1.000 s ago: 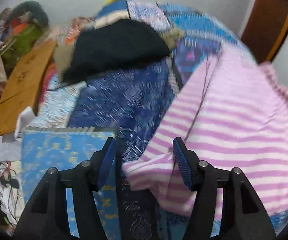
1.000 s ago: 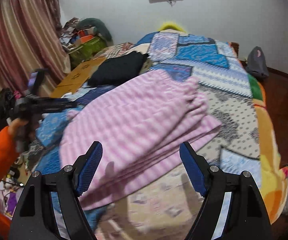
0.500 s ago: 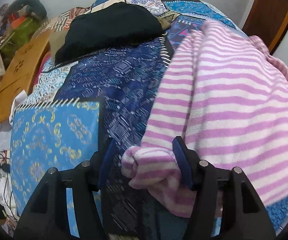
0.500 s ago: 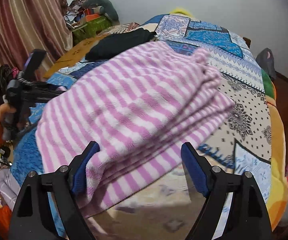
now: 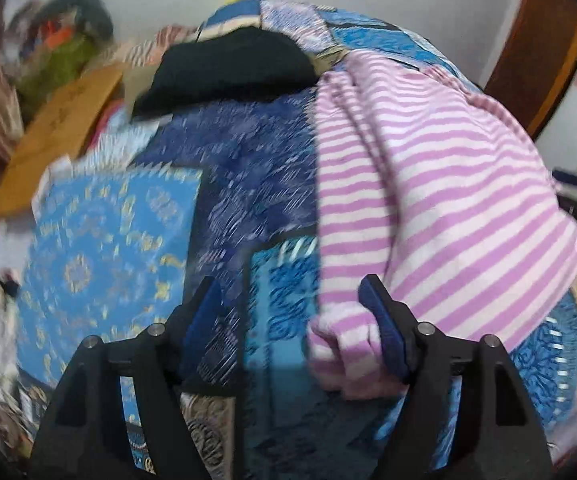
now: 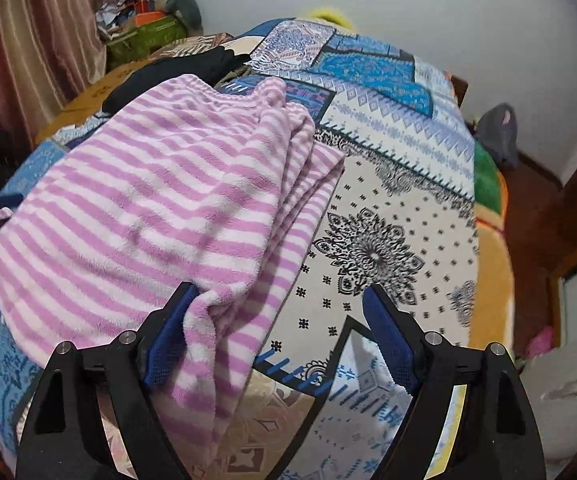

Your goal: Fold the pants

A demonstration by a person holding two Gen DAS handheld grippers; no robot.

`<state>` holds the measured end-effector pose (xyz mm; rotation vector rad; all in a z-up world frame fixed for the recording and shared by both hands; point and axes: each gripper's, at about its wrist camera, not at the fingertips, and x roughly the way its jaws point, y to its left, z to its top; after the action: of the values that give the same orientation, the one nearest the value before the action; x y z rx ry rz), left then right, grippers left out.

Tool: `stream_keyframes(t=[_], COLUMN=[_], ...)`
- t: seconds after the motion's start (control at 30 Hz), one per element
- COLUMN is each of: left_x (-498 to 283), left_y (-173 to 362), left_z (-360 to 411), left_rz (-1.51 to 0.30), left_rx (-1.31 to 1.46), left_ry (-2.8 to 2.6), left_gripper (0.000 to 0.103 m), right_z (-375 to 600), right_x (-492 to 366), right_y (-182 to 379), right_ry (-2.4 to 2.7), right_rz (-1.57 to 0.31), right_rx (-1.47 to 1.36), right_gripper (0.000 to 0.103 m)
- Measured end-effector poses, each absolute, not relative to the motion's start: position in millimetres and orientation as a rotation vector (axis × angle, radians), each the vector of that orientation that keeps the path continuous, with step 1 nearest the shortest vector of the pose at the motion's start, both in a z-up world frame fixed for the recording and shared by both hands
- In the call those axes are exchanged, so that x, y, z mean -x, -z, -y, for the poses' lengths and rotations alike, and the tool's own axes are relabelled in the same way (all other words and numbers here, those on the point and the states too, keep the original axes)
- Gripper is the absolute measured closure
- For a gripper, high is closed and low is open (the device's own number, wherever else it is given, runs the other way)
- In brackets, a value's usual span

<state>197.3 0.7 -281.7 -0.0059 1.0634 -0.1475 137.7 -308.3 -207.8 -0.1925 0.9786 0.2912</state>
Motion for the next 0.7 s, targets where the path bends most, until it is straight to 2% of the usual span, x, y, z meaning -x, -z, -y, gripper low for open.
stream_keyframes(t=[0.1, 0.17, 0.27, 0.53, 0.7], left_x=[-199, -200, -204, -252, -301], left_y=[279, 278, 273, 222, 214], left_z=[-23, -30, -46, -4, 31], left_rz=[-1.09, -1.099, -1.118, -0.962, -0.922], left_rx=[0.004, -0.072, -0.046, -0.074, -0.097], left_ry=[0.096, 0.035, 0.034, 0.132, 0.203], left_gripper=[0.032, 0.038, 0.038, 0.038, 0.025], right_z=[315, 322, 334, 329, 311], right_x=[-128, -123, -119, -148, -180], right_y=[205, 203, 198, 157, 154], right_ry=[-0.255, -0.203, -0.155, -0.184, -0.235], right_rz=[-0.982, -0.991, -1.002, -0.907, -0.863], right_rx=[0.184, 0.204, 0.209, 0.105, 0.118], right_gripper=[0.023, 0.023, 0.024, 0.021, 0.021])
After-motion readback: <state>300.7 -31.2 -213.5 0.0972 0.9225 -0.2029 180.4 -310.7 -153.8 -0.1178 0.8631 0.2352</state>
